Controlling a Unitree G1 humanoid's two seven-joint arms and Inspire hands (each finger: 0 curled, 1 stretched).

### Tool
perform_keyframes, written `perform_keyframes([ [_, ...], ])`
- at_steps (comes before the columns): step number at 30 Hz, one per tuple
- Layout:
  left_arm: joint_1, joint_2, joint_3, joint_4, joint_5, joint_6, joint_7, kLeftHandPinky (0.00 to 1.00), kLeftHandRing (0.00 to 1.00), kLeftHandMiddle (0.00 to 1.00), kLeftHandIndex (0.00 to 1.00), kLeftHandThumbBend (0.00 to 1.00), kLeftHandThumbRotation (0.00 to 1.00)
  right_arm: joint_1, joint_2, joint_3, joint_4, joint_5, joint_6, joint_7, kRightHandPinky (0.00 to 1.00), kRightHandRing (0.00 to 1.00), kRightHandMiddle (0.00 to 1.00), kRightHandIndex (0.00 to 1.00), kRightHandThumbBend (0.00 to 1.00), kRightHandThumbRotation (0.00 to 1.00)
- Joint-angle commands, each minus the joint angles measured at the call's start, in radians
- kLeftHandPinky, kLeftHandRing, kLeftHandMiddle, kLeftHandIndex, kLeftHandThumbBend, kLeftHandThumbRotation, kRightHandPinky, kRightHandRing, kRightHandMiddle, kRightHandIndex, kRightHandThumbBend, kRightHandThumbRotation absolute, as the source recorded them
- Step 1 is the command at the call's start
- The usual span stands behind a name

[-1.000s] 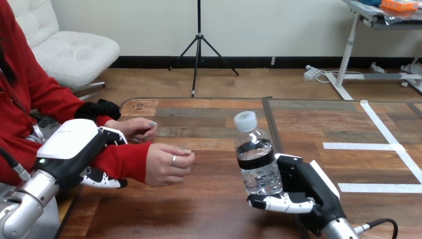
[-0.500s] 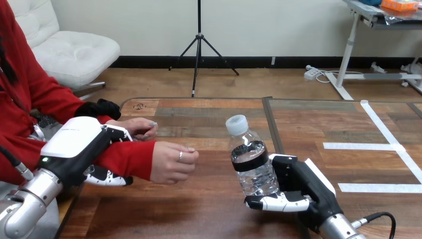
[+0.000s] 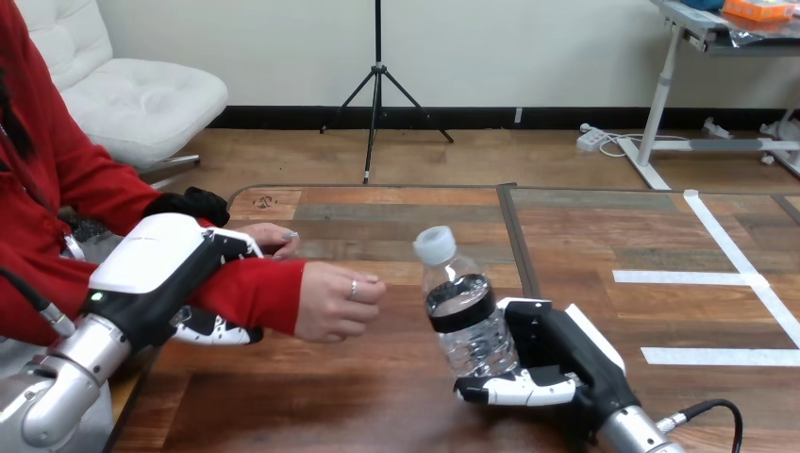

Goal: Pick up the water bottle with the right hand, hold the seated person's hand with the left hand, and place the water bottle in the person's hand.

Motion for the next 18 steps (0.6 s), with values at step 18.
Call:
perform_keyframes([
  [18, -0.052, -0.081, 0.035, -0.147, -0.062, -0.045, 0.001, 0.35, 0.41, 0.48, 0.5, 0.7, 0.05, -0.161, -0.001, 0.011, 0.071, -0.009, -0.087, -0.019, 0.15, 0.2, 0.32, 0.38, 0.89, 0.0],
])
